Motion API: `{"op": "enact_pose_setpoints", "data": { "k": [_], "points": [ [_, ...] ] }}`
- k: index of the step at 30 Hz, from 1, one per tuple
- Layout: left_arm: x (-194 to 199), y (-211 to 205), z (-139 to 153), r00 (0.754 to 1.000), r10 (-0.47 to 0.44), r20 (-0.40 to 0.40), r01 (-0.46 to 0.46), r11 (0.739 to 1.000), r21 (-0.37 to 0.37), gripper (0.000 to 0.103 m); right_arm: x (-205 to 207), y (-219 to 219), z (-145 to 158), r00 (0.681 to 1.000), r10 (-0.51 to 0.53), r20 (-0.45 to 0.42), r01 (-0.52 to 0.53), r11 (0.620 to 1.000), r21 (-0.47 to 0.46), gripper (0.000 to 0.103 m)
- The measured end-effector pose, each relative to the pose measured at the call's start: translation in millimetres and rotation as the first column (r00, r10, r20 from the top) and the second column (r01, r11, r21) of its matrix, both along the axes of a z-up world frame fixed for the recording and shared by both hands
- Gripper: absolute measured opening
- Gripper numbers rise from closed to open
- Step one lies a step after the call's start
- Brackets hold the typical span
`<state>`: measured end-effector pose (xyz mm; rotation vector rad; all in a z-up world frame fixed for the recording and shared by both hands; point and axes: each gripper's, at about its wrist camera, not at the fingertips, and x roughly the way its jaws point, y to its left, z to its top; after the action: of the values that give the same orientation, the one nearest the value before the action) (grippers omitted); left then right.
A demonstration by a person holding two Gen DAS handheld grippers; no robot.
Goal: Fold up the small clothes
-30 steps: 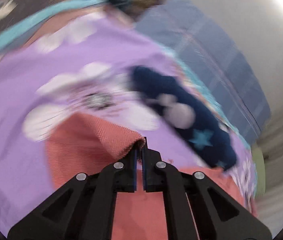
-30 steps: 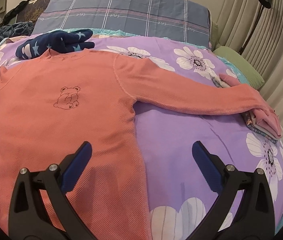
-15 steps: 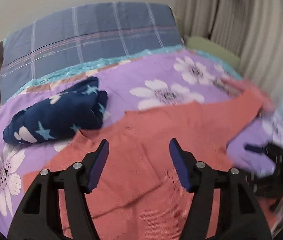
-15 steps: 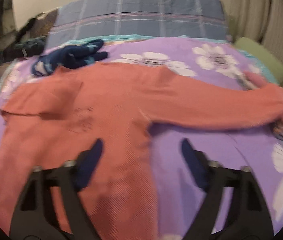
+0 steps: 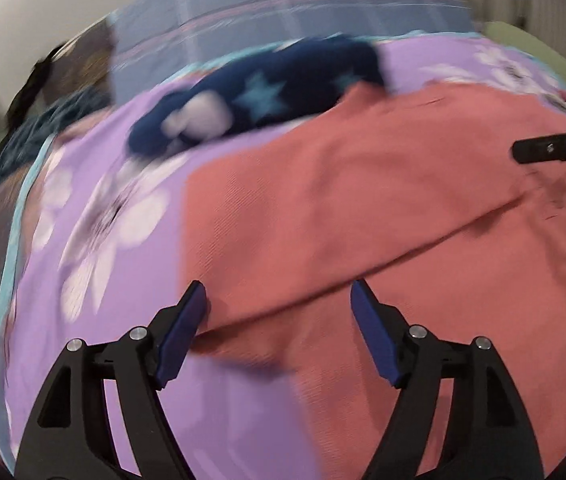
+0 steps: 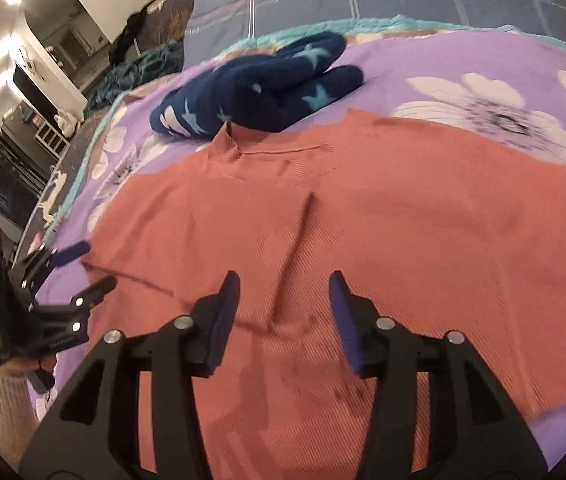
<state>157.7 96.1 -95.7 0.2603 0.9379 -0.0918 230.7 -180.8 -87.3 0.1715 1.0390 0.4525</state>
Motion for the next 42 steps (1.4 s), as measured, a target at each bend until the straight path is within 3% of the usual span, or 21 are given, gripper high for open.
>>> {"op": "enact_pose_setpoints", "data": {
  "k": [4, 6, 7, 9, 12, 17, 22, 27, 29, 30, 32, 34, 36, 38, 40, 42],
  "points": [
    [-1.6, 30.3, -11.9, 0.998, 0.065, 0.002, -0.065, 0.993, -0.098, 0.089, 13.0, 16.0, -12.8, 0.999, -0.012, -0.032, 0.012, 1.0, 0.017, 0.053],
    [1.5, 36.4, -14.8, 0.996, 0.089, 0.0, -0.089, 0.987, -0.132, 0.091, 15.2, 20.2, -12.8, 1.0, -0.015, -0.01, 0.016, 1.0, 0.024, 0.027],
    [3.0, 37.5, -14.6, 0.995, 0.1, 0.002, -0.099, 0.985, -0.139, 0.091, 15.3, 22.9, -10.9, 1.0, -0.006, -0.003, 0.007, 1.0, 0.017, 0.004],
    [6.8, 38.4, -13.0, 0.99, 0.137, 0.018, -0.133, 0.981, -0.138, 0.091, 11.3, 24.3, 3.1, 0.999, 0.007, 0.035, -0.008, 0.999, 0.04, 0.004],
    [6.3, 44.2, -11.1, 0.985, 0.172, 0.035, -0.164, 0.975, -0.152, 0.091, -6.9, 15.5, 42.4, 0.985, 0.012, 0.171, -0.019, 0.999, 0.041, 0.004],
    [0.2, 48.1, -14.3, 0.982, 0.188, 0.031, -0.181, 0.971, -0.153, 0.091, -19.6, -21.9, 76.9, 0.975, -0.043, 0.22, 0.041, 0.999, 0.016, 0.004],
    [-9.8, 40.9, -13.0, 0.987, 0.155, 0.042, -0.148, 0.979, -0.144, 0.091, -18.5, -75.9, 55.2, 0.98, -0.14, 0.138, 0.14, 0.99, 0.015, 0.004],
    [-19.6, 37.9, -10.9, 0.992, 0.125, 0.016, -0.119, 0.971, -0.206, 0.091, -12.8, -109.6, 13.4, 0.975, -0.221, 0.039, 0.22, 0.975, 0.027, 0.005],
    [-27.8, 35.0, -6.9, 0.994, 0.104, 0.021, -0.097, 0.97, -0.224, 0.091, -16.3, -115.1, 4.3, 0.973, -0.23, 0.018, 0.229, 0.973, 0.039, 0.01],
    [-33.4, 33.8, -2.7, 0.996, 0.089, 0.028, -0.079, 0.967, -0.241, 0.088, -19.1, -116.3, 2.0, 0.969, -0.245, 0.023, 0.245, 0.969, 0.024, 0.012],
    [-43.8, 32.6, 8.2, 0.997, 0.068, 0.047, -0.053, 0.959, -0.28, 0.073, -26.1, -118.6, 4.2, 0.966, -0.254, 0.054, 0.254, 0.967, 0.007, 0.021],
    [-48.7, 32.7, 19.0, 0.996, 0.063, 0.062, -0.039, 0.944, -0.328, 0.041, -34.1, -119.7, 9.2, 0.965, -0.248, 0.084, 0.249, 0.969, 0.002, 0.021],
    [-46.9, 30.0, 32.0, 0.995, 0.049, 0.086, -0.01, 0.915, -0.404, 0.027, -42.9, -116.7, 16.5, 0.968, -0.222, 0.119, 0.22, 0.975, 0.033, 0.021],
    [-39.3, 15.3, 40.0, 0.991, 0.033, 0.131, 0.026, 0.907, -0.42, 0.027, -45.9, -110.8, 18.9, 0.976, -0.179, 0.125, 0.17, 0.982, 0.08, 0.021],
    [-25.7, -7.7, 33.4, 0.992, -0.012, 0.122, 0.061, 0.914, -0.401, 0.027, -45.8, -95.3, 11.6, 0.987, -0.13, 0.099, 0.122, 0.989, 0.088, 0.021],
    [-13.1, -29.9, 14.5, 0.996, -0.039, 0.076, 0.063, 0.937, -0.344, 0.027, -38.8, -78.1, -14.3, 0.989, -0.146, 0.025, 0.147, 0.989, -0.035, 0.021]
  ]
}}
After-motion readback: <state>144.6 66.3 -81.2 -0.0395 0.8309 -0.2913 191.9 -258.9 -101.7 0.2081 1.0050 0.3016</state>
